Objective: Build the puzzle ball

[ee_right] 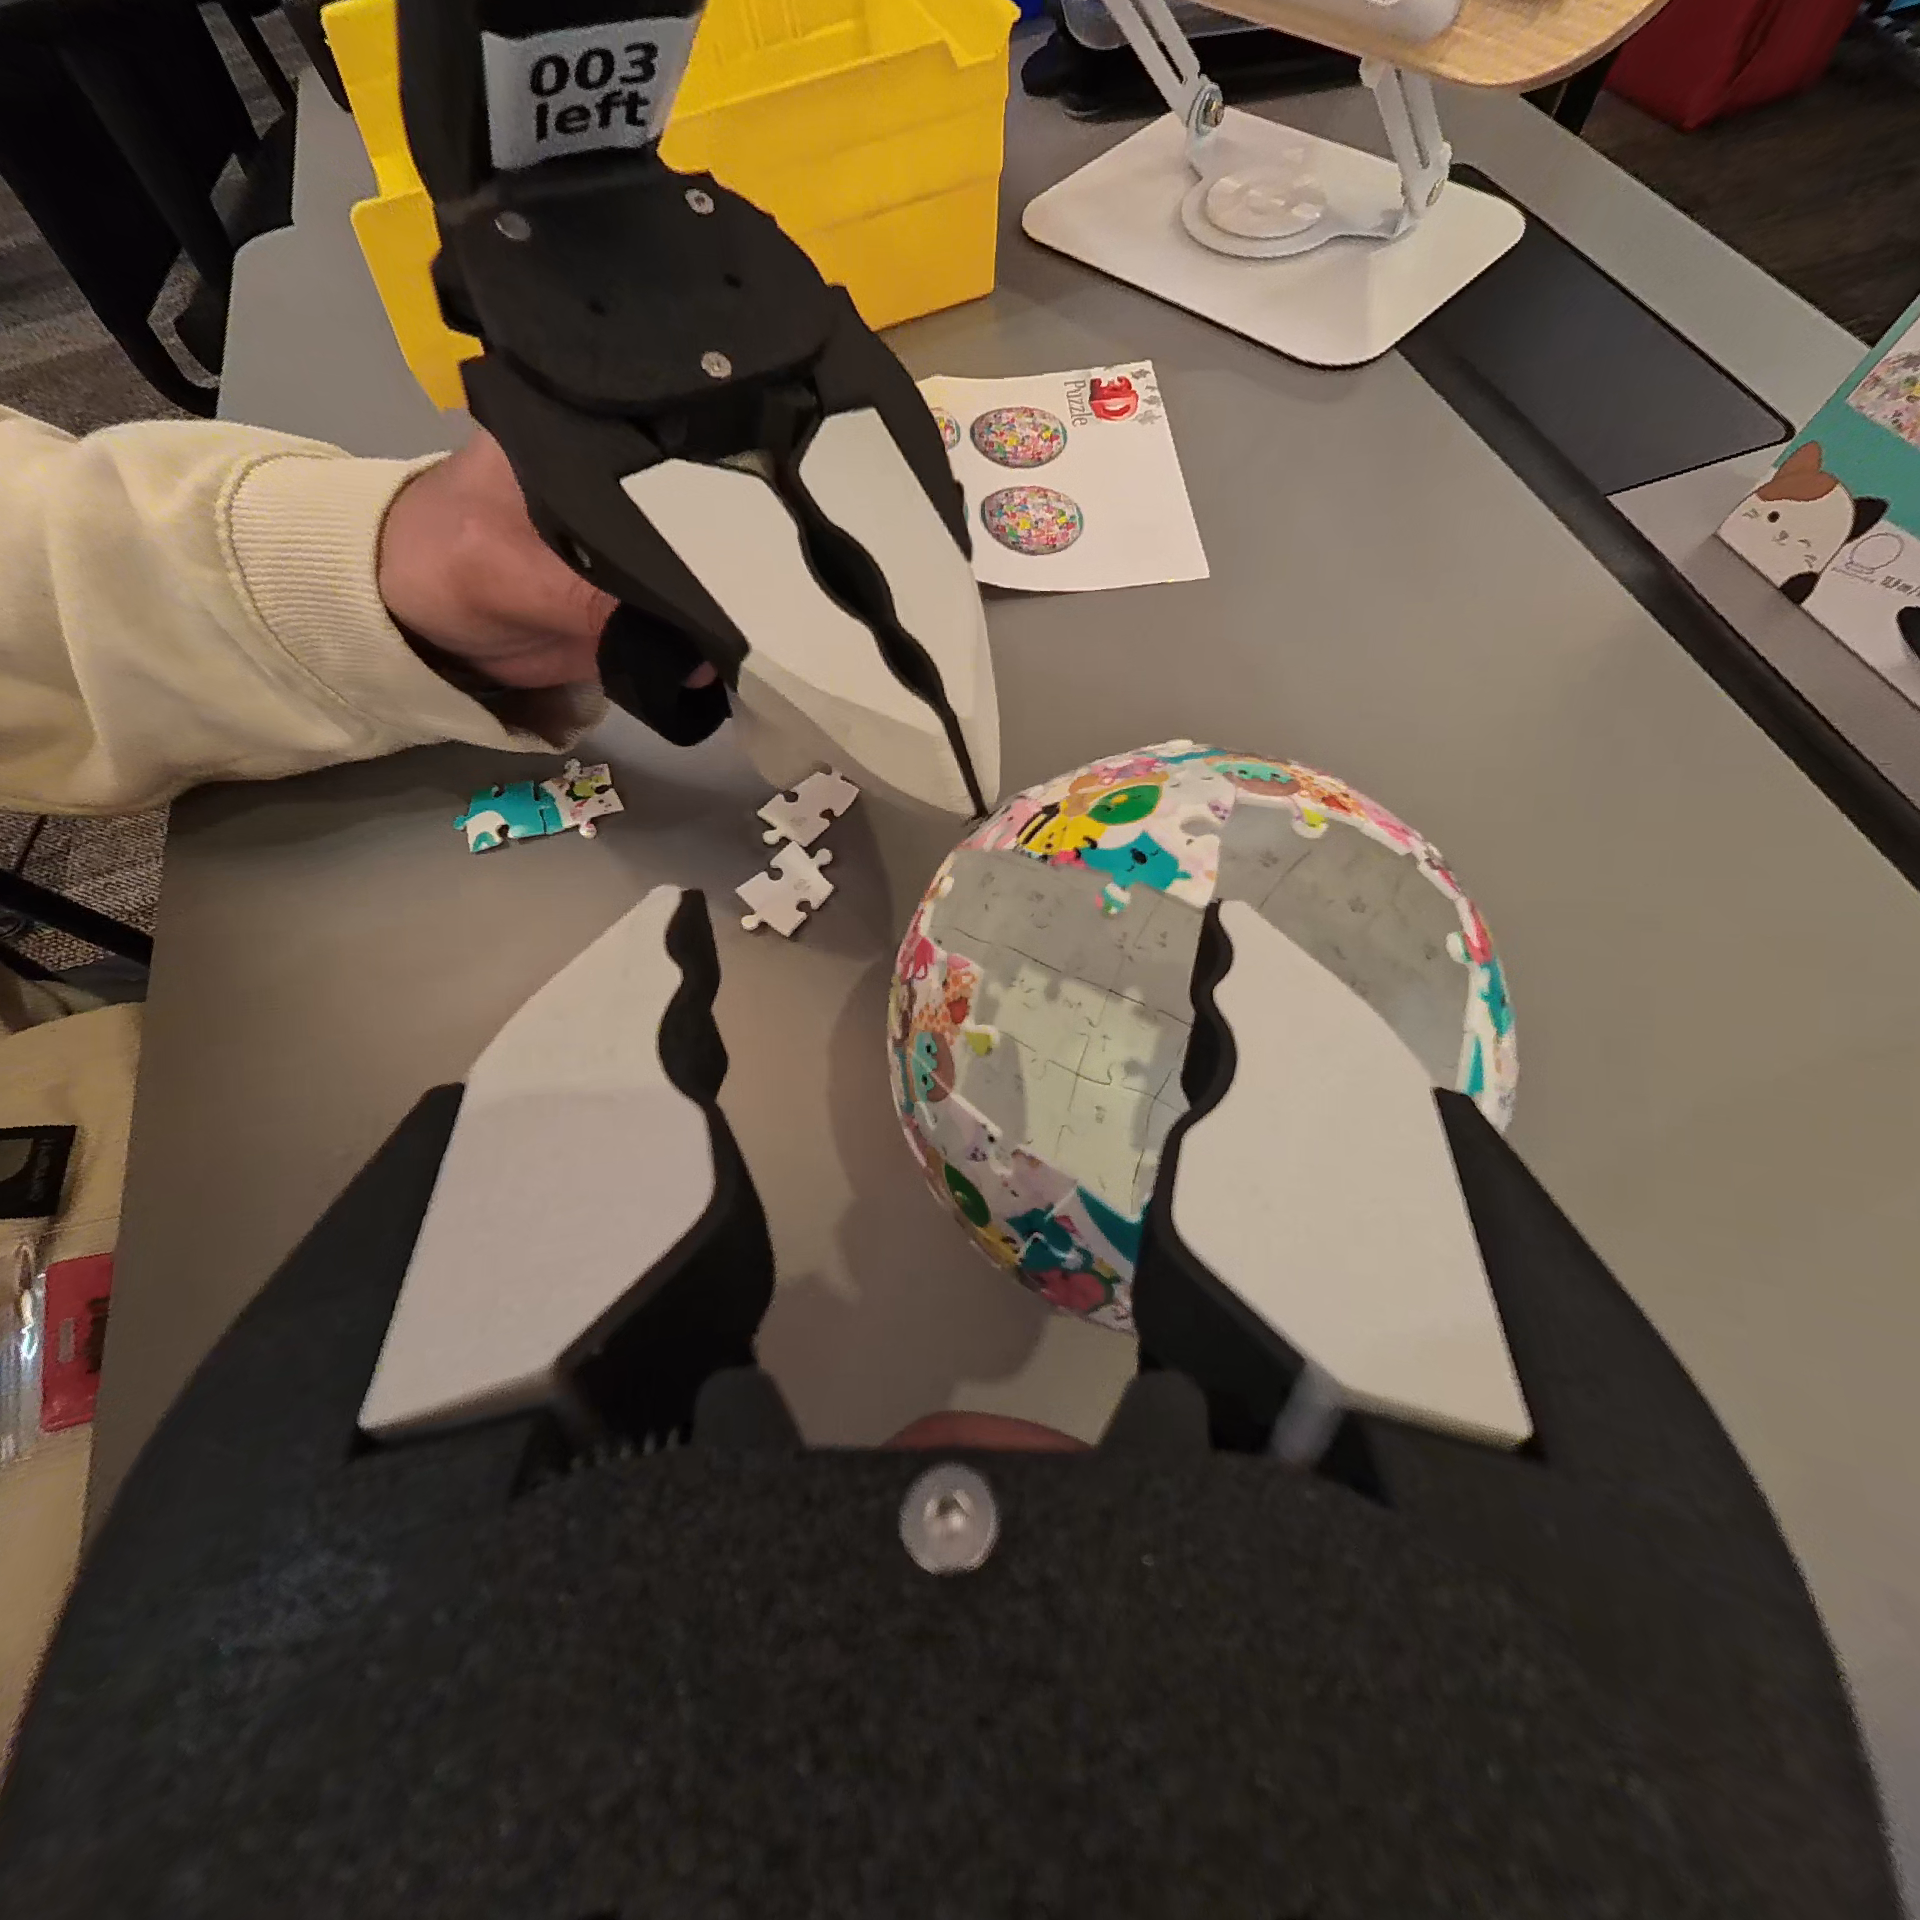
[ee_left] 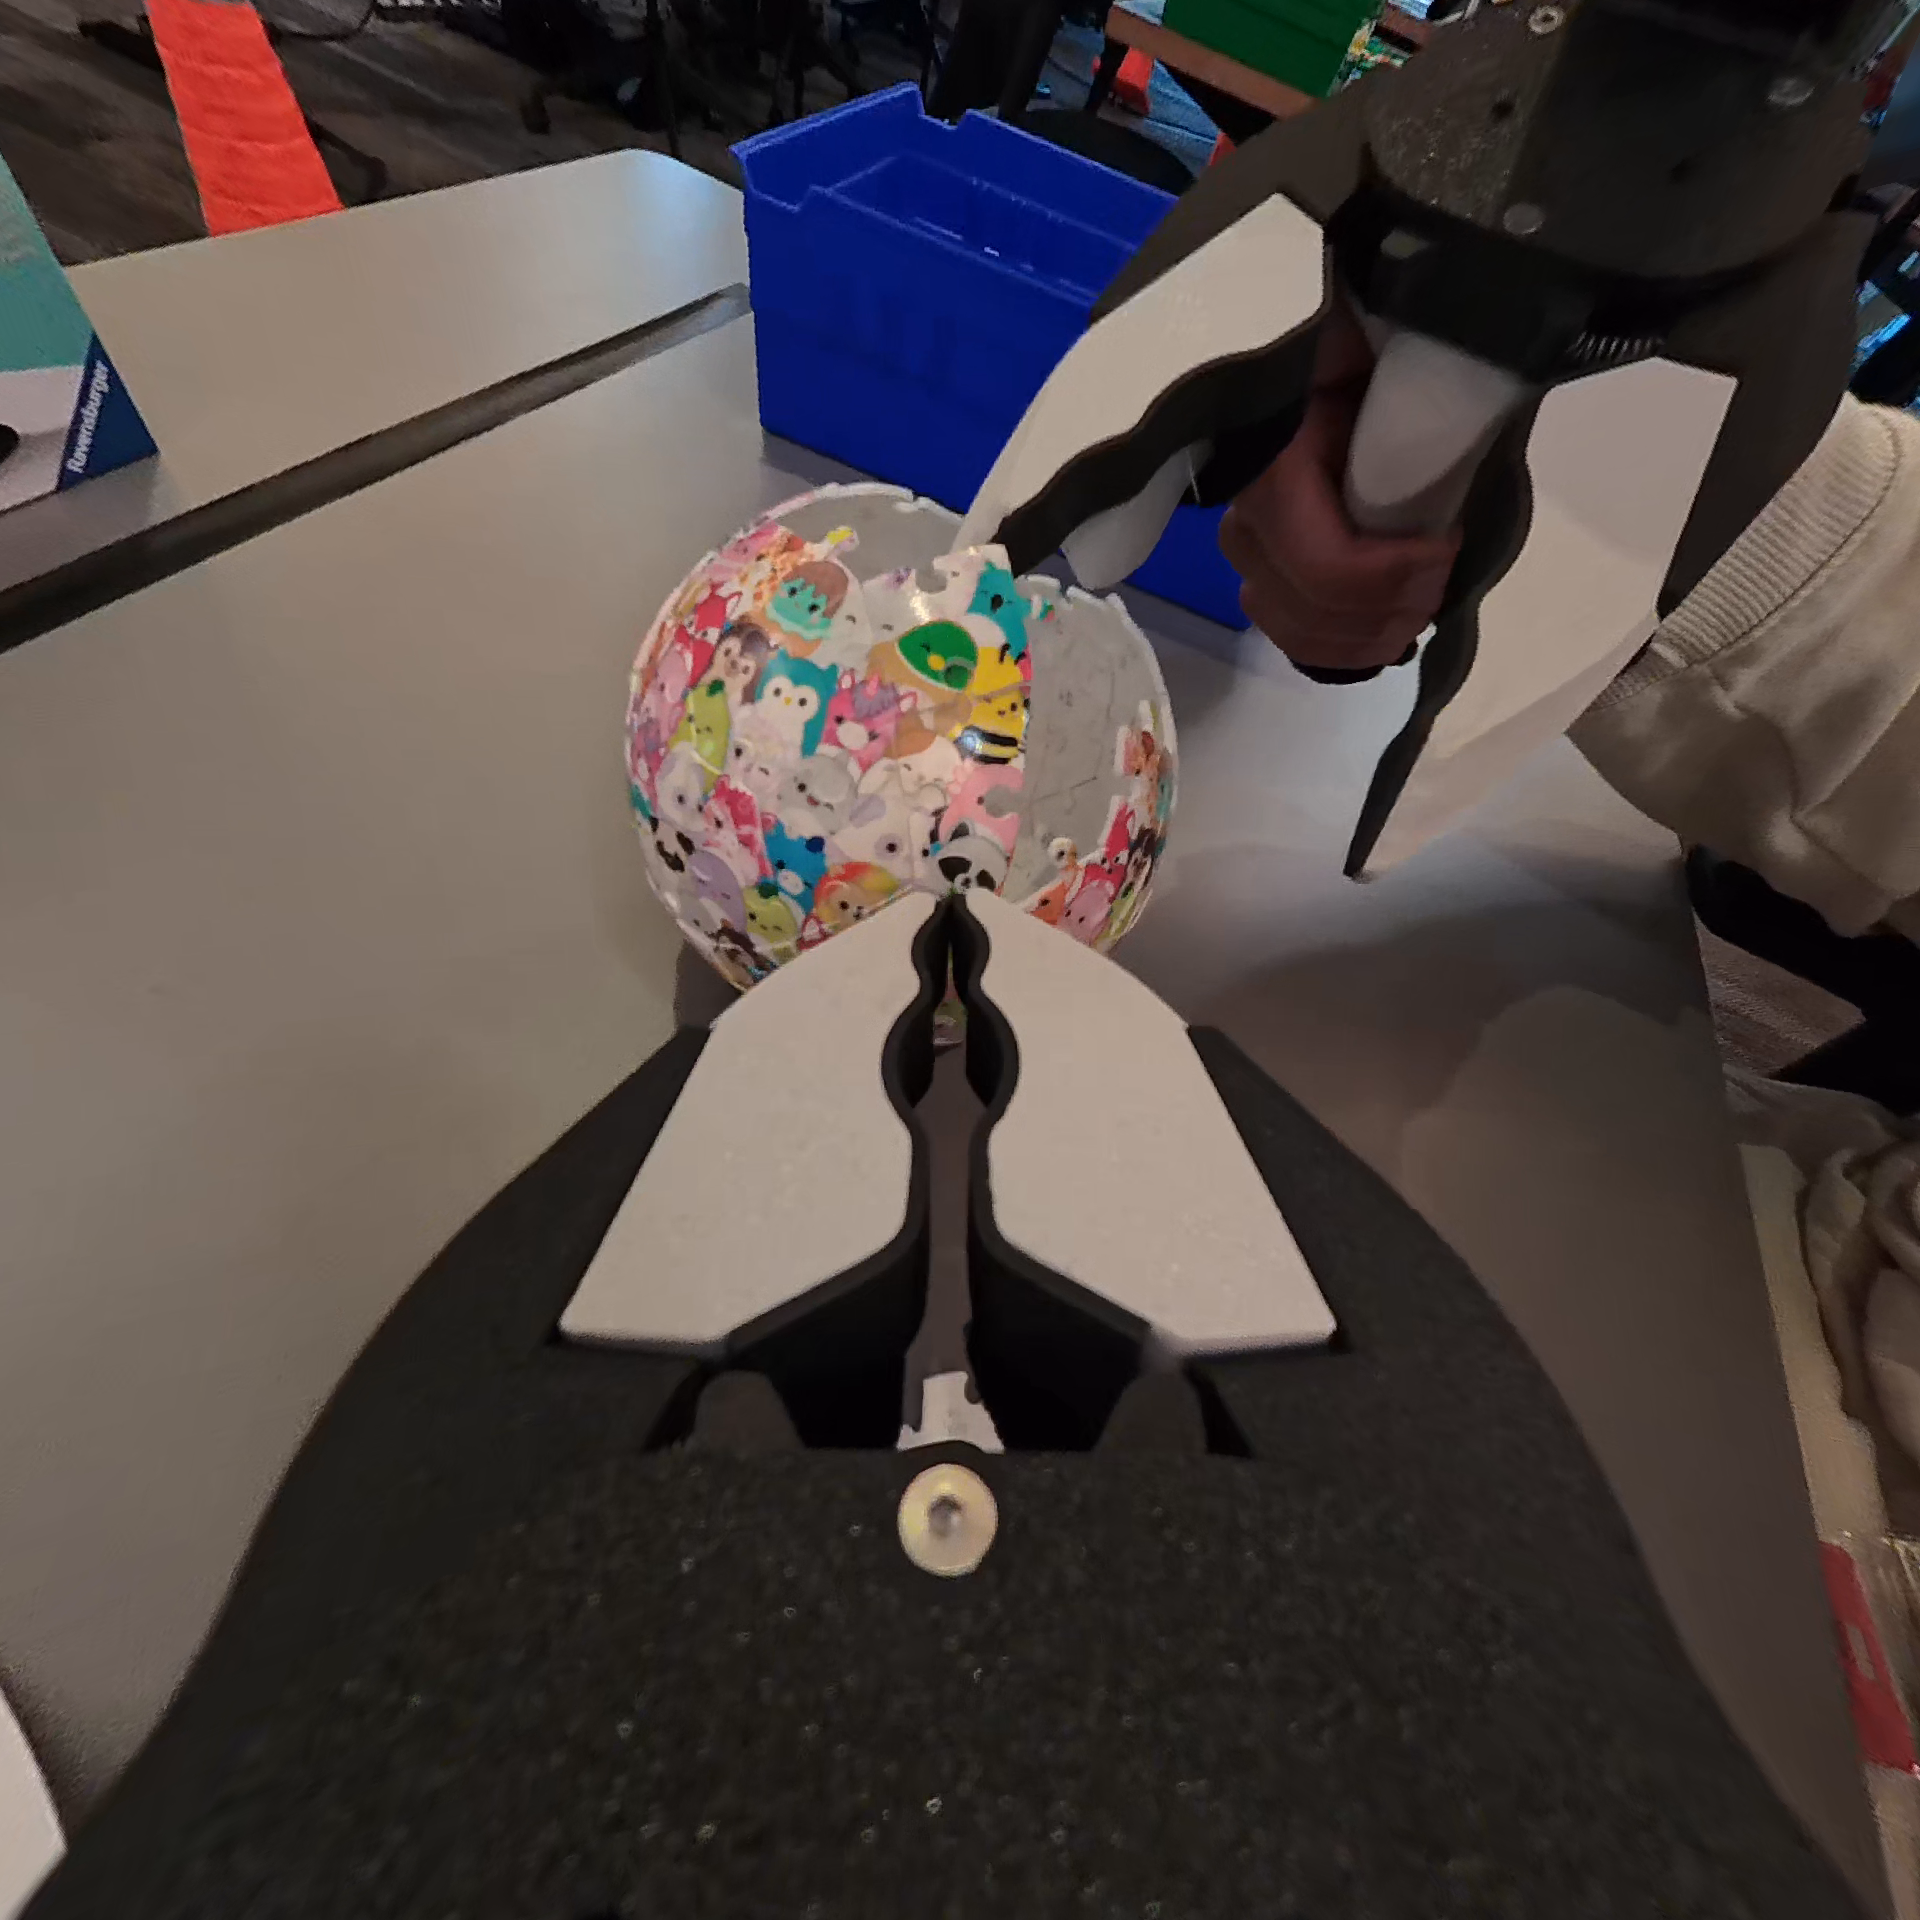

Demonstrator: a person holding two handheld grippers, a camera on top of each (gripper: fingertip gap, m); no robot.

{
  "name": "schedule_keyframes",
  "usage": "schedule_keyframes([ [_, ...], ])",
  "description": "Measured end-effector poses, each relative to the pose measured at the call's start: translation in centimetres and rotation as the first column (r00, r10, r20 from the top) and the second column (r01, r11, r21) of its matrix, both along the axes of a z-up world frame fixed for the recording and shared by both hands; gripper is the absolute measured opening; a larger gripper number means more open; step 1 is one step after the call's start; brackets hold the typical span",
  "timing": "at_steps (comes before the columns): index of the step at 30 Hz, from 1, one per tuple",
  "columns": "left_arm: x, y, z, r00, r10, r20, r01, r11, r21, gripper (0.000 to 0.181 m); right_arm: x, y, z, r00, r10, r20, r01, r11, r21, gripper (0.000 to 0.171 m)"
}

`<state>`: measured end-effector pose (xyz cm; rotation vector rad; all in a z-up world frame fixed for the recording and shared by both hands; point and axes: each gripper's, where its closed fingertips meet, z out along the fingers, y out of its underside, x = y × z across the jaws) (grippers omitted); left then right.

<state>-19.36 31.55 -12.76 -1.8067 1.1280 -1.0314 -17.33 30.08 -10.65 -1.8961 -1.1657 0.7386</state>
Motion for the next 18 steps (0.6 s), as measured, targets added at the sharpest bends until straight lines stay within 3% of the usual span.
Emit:
schedule_keyframes([
  [6, -0.3, 0.2, 1.2, 1.0, 0.013, 0.028, -0.013, 1.0, 0.012, 0.0, 0.1, 0.0, -0.2, 1.0, 0.0, 0.004, 0.0, 1.0, -0.002, 0.086],
  [18, -0.1, 0.2, 0.3, 1.0, 0.015, 0.0, -0.015, 1.0, 0.01, 0.0, 0.1, 0.1, 0.0, 1.0, -0.003, -0.009, 0.003, 1.0, -0.005, 0.086],
])
